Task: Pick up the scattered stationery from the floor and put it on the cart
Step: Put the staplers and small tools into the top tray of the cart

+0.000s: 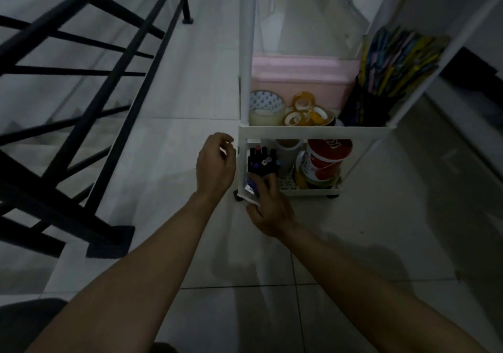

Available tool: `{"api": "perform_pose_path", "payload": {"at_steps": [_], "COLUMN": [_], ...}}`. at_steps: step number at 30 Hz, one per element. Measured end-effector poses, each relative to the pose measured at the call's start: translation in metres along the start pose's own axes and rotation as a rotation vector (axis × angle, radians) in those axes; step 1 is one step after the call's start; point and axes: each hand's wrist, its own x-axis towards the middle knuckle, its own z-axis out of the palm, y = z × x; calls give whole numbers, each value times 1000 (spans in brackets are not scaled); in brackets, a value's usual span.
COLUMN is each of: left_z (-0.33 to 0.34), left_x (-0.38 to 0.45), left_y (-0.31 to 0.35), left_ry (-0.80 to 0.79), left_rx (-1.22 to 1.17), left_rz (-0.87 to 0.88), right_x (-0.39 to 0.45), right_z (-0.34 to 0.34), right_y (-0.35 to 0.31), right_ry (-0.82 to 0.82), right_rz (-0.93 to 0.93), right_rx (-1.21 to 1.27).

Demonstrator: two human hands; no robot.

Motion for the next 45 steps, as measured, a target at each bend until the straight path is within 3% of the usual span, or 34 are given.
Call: {"api": "perform_pose_path", "payload": {"at_steps": [4,14,23,36,41,45], "left_z": [6,-3,-15,-52,-65,-68], "left_x": [13,66,87,189,228,244], "left_y": [40,167,255,377,415,434], "left_ry": [266,475,309,388,489,368], "left_rx": [-121,-365,-318,24,295,429], "left_rz": [84,320,548,830,752,631], "right_x": [12,62,88,122,143,158], "right_z": [-35,-125,-231,-385,-448,-484], "right_y": [-15,-49,-82,-133,-161,-185], "right_ry": [250,727,1080,1198,1231,1232], "right_rz": [-51,-206,-299,-482,-536,-500], "right_rx": [126,274,303,213,136,72]}}
